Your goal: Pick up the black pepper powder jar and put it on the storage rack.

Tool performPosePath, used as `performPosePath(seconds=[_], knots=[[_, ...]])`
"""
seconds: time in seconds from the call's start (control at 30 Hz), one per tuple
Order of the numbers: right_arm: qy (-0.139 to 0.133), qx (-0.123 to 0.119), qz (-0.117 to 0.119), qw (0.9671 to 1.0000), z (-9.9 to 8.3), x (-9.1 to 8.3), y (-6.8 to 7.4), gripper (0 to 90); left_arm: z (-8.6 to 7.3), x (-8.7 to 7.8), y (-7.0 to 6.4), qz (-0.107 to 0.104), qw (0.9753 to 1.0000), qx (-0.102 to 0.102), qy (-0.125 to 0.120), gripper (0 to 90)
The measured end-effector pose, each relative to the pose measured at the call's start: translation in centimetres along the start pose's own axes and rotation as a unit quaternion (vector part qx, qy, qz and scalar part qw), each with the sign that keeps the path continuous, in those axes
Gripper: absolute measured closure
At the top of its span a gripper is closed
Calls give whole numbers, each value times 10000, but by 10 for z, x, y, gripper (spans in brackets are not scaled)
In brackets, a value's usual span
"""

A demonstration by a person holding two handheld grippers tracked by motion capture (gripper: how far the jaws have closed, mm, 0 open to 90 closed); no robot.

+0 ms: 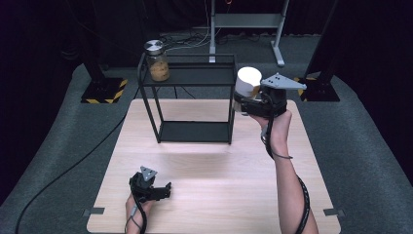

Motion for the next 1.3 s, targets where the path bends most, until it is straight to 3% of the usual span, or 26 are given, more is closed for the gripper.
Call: performPosePath(seconds=[0.8,1.3], knots=[[-16,-117,80,9999,34,22,7,294,0,-1,-1,9,10000,27,-14,11],[-26,-144,90,9999,55,37,5,294,0,-1,-1,6,10000,36,-18,12]])
Point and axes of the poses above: each handheld gripper's, and its own axes: x roughly forward along the jaws, z roughly out of its top, y roughly to its left, the point moved 8 cm from there along x, roughly forward along the jaws, and after that the axes turned 11 degrees about z, right-handed, at the moved point
